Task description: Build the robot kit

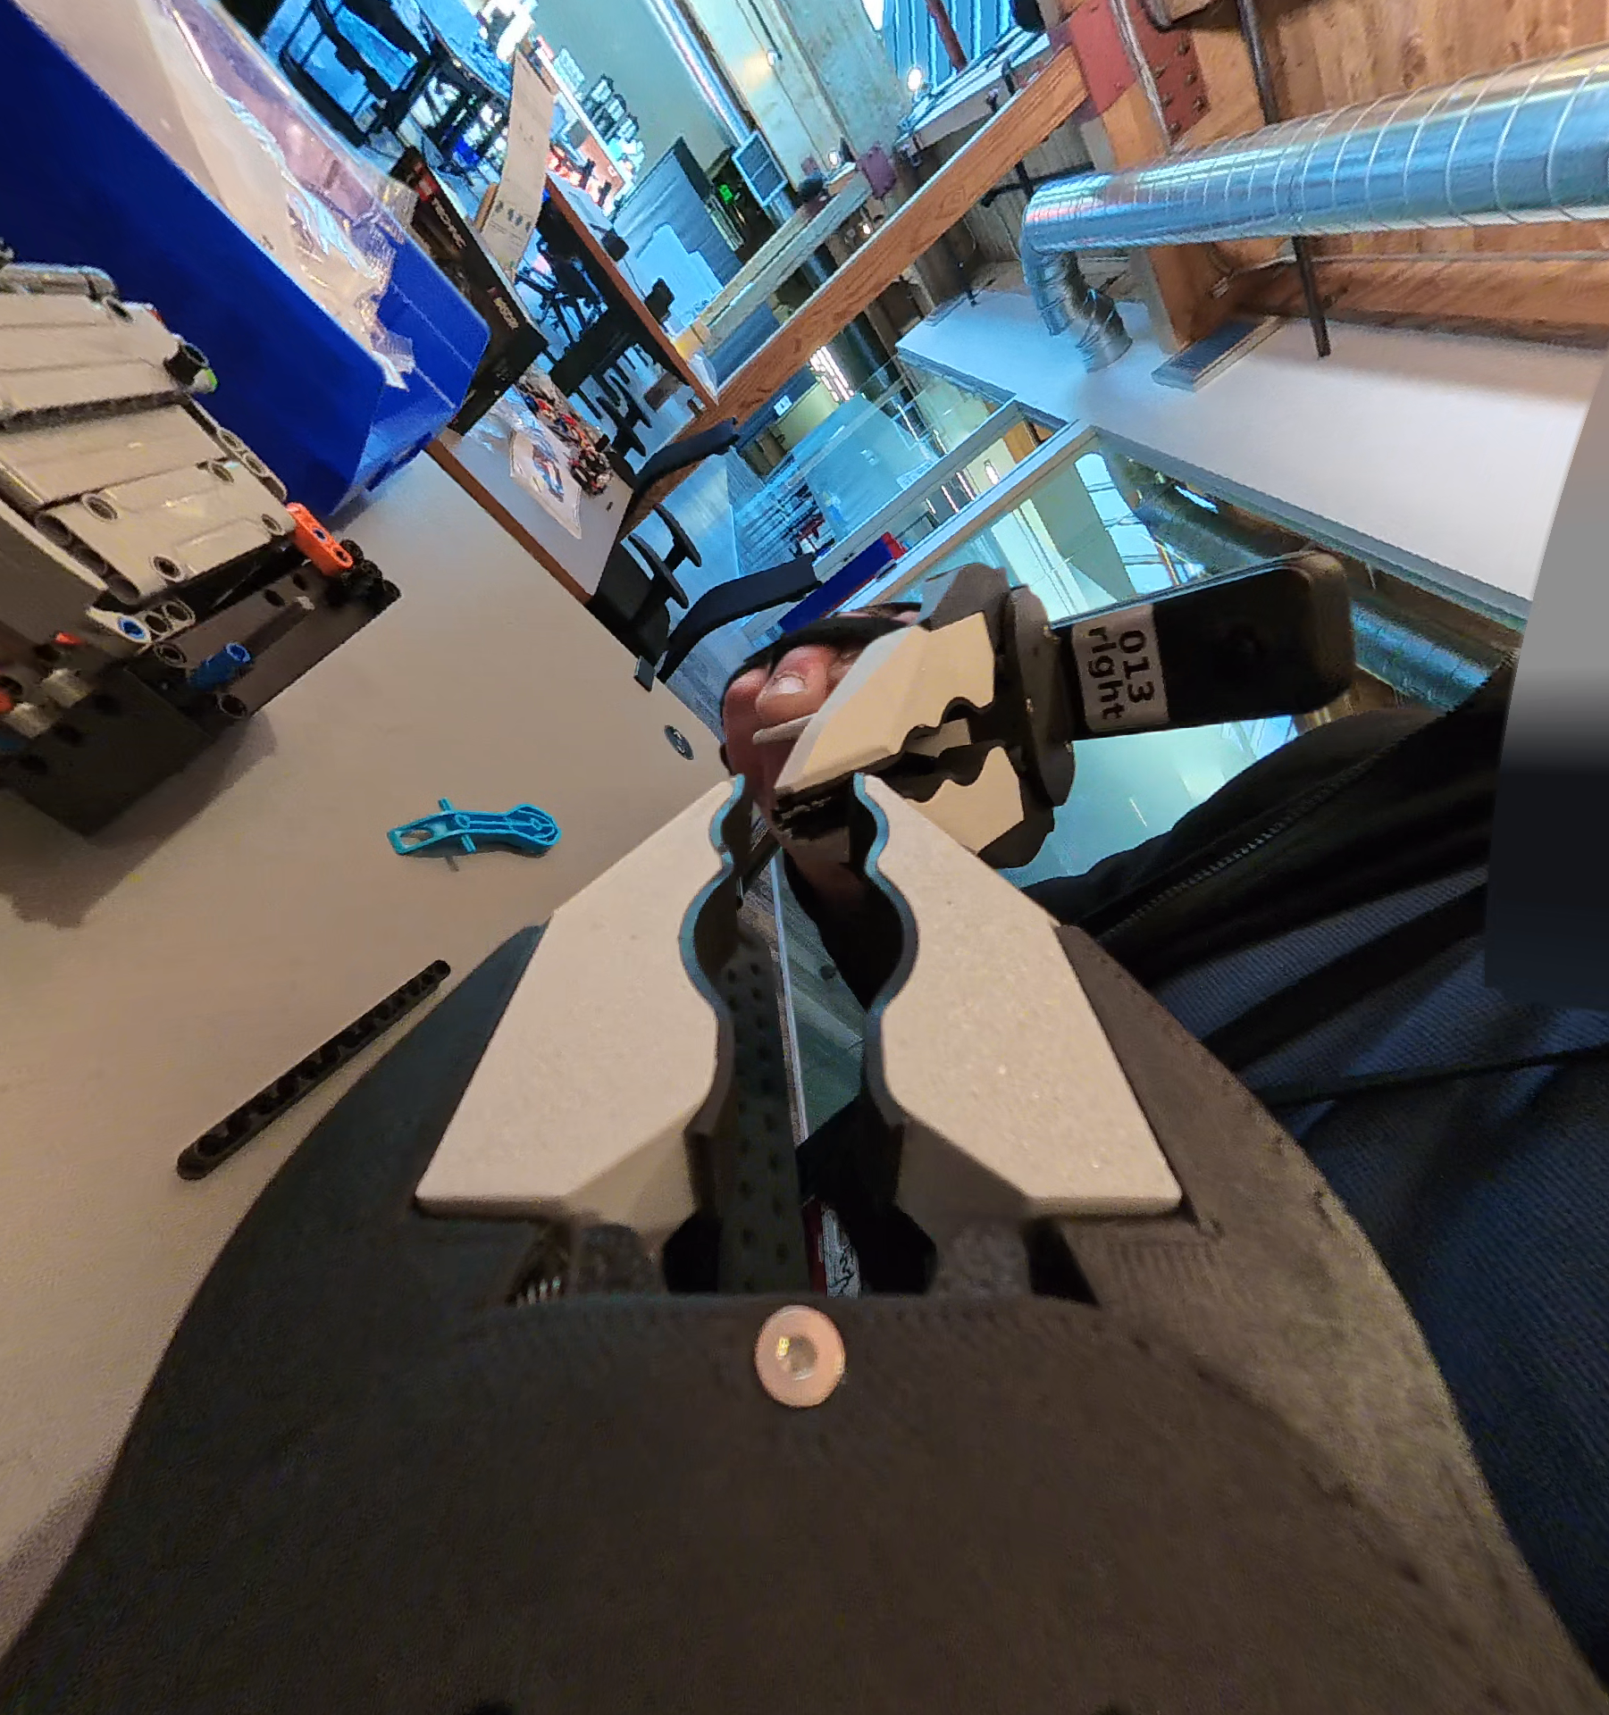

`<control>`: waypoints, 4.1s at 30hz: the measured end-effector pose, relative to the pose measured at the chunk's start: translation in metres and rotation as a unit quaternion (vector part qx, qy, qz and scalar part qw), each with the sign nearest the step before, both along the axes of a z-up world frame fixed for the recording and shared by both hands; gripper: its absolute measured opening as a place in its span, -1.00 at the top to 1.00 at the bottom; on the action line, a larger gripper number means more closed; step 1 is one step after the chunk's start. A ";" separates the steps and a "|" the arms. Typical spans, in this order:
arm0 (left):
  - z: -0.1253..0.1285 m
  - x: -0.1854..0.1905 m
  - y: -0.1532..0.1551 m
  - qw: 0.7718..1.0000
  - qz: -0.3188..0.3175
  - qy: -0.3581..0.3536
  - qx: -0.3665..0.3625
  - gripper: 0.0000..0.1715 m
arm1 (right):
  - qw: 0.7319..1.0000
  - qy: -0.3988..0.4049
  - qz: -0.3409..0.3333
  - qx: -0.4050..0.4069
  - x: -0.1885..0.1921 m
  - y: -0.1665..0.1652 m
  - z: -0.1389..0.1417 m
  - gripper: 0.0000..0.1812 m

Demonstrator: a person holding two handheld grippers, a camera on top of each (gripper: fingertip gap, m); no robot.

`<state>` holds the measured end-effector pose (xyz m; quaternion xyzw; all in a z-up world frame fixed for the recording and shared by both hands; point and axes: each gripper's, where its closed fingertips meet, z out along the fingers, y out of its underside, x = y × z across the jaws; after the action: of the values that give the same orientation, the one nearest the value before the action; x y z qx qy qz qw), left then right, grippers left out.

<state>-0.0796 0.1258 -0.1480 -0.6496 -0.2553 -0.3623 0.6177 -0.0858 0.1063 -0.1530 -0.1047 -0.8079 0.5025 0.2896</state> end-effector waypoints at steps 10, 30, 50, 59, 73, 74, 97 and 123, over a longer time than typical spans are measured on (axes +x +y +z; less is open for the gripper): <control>-0.002 -0.010 -0.003 1.000 0.004 -0.005 -0.016 0.78 | 0.998 -0.008 -0.015 0.056 0.006 0.022 -0.027 0.98; -0.110 -0.088 0.072 0.850 0.037 0.444 -0.282 0.65 | 0.977 -0.144 -0.090 0.132 -0.080 0.150 -0.090 0.98; -0.118 -0.094 0.079 0.842 0.030 0.467 -0.267 0.94 | 0.940 -0.172 -0.056 0.289 -0.083 0.156 -0.105 0.99; -0.117 -0.093 0.080 0.847 0.025 0.461 -0.263 0.94 | 0.901 -0.212 0.005 0.379 -0.083 0.157 -0.106 0.99; -0.117 -0.096 0.079 0.848 0.026 0.459 -0.264 0.94 | 0.899 -0.259 -0.009 0.354 -0.087 0.157 -0.105 0.89; -0.117 -0.096 0.079 0.848 0.027 0.459 -0.265 0.94 | 0.904 -0.258 -0.014 0.342 -0.085 0.158 -0.103 0.91; -0.117 -0.097 0.081 0.850 0.024 0.456 -0.264 0.94 | 0.910 -0.257 -0.018 0.324 -0.091 0.156 -0.101 1.00; -0.115 -0.067 0.041 0.863 -0.038 0.426 -0.270 0.92 | 0.933 -0.304 -0.050 0.188 -0.044 0.120 -0.118 0.73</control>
<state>-0.1468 0.1665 -0.2630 -0.8913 -0.0306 0.0099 0.4522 -0.1298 0.2260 -0.2705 -0.2360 -0.9306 0.2709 0.0694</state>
